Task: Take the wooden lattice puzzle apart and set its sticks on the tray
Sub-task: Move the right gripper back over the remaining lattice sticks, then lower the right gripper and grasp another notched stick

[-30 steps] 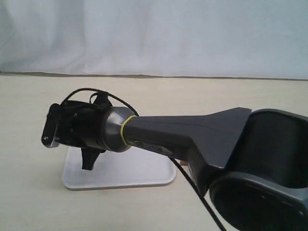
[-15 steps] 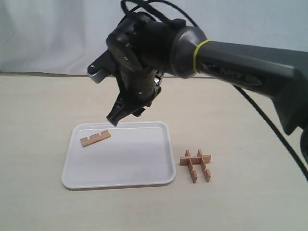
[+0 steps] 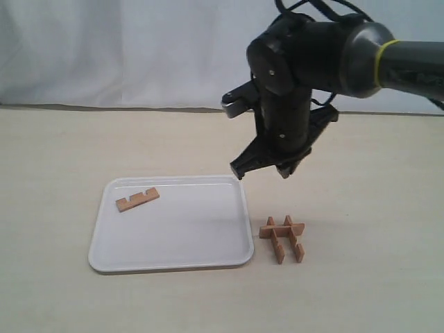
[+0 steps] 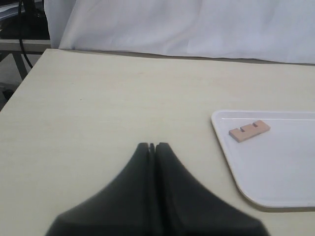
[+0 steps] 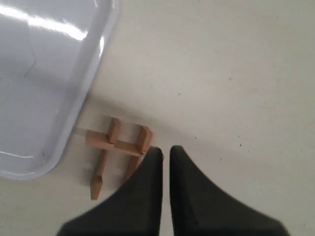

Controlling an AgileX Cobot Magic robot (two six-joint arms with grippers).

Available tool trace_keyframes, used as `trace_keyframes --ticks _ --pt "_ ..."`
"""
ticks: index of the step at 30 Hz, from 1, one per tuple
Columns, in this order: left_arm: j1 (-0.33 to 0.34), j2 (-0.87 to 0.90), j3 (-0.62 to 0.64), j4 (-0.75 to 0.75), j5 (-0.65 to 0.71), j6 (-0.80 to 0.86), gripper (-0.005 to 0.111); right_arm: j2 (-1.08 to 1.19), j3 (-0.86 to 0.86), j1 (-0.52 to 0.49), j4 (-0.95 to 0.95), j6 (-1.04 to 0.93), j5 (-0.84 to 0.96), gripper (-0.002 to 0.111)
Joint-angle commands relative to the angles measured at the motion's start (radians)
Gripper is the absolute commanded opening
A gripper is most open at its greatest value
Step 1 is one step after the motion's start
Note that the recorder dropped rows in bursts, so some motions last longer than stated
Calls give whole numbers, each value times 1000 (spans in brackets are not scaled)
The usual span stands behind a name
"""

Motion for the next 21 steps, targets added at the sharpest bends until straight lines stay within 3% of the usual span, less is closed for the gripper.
trace_keyframes --ticks 1,12,18,21 --pt "-2 -2 2 -1 -5 -5 0 -116 151 -70 49 61 -56 5" --pt "-2 -2 2 -1 -5 -5 0 -246 469 -111 255 106 -254 7" --pt "-2 -2 2 -1 -5 -5 0 -244 558 -111 262 106 -380 35" --pt "-2 -2 2 -1 -5 -5 0 -237 589 -111 253 99 -427 43"
